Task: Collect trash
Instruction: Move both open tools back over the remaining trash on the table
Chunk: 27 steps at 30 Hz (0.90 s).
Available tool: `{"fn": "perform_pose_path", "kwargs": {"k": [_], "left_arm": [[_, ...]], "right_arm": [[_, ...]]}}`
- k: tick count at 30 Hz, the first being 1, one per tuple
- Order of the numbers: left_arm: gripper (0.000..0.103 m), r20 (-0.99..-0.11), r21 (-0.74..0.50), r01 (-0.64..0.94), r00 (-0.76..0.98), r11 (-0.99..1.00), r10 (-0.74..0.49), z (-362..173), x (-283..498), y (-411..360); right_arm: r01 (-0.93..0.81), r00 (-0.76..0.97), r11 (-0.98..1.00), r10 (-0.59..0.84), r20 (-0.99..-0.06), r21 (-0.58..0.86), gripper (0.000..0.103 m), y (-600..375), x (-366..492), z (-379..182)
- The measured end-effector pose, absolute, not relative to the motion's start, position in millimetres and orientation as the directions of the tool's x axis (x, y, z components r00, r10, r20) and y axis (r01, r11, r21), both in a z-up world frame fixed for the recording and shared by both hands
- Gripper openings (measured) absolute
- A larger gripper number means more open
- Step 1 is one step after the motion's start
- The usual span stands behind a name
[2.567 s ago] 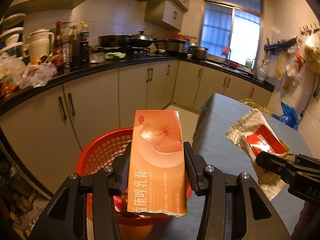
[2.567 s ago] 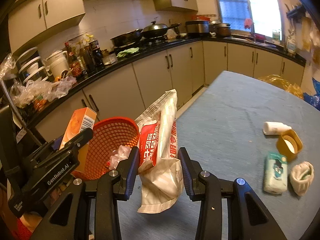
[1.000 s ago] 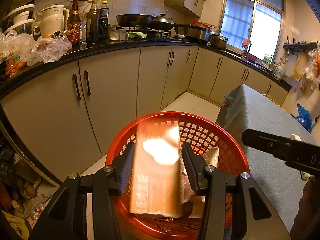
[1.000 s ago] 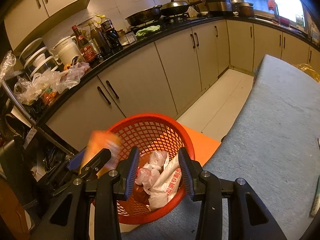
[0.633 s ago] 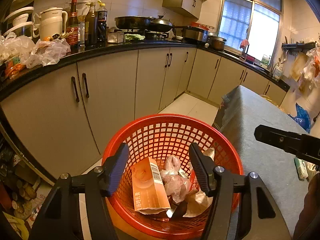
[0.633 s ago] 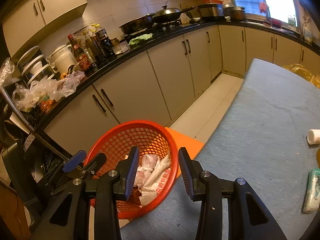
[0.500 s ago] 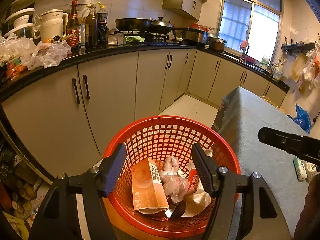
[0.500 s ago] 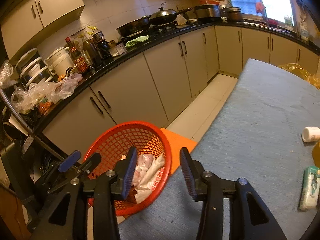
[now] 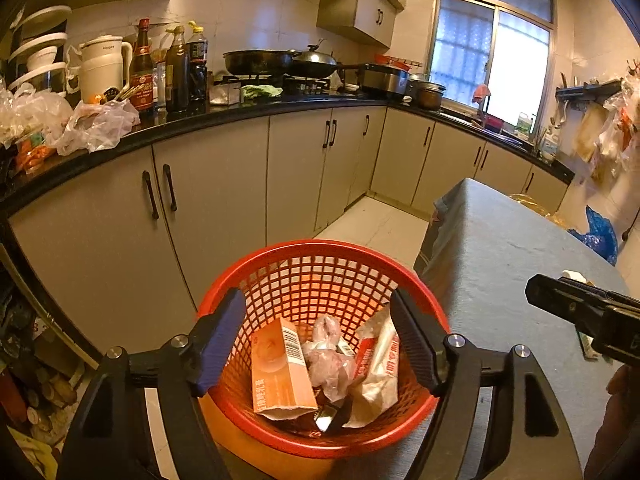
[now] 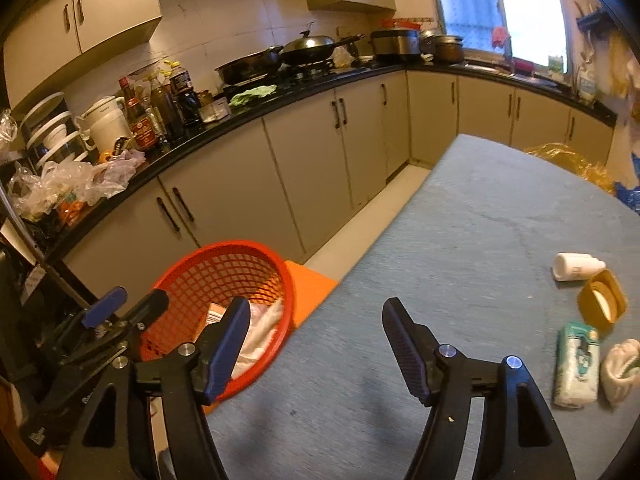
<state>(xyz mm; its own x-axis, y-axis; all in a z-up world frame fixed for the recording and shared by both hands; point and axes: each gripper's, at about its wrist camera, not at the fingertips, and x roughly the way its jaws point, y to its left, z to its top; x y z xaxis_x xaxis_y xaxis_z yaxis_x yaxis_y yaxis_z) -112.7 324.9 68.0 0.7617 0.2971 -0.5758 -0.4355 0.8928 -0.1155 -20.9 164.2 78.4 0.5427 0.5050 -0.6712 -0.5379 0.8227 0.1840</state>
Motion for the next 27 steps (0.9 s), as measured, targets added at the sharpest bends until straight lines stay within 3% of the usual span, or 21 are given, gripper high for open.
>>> {"fn": "perform_pose_path", "kwargs": {"k": [14, 27], "left_arm": [[0.074, -0.584, -0.061, -0.289, 0.787, 0.955, 0.200, 75, -93, 251], [0.074, -0.661, -0.058, -0.005, 0.750, 0.998, -0.034, 76, -59, 128]], "right_arm": [[-0.394, 0.633, 0.893, 0.434, -0.641, 0.216, 0.073, 54, -23, 88], [-0.088, 0.736, 0.958, 0.246, -0.631, 0.271, 0.073, -103, -1, 89]]}}
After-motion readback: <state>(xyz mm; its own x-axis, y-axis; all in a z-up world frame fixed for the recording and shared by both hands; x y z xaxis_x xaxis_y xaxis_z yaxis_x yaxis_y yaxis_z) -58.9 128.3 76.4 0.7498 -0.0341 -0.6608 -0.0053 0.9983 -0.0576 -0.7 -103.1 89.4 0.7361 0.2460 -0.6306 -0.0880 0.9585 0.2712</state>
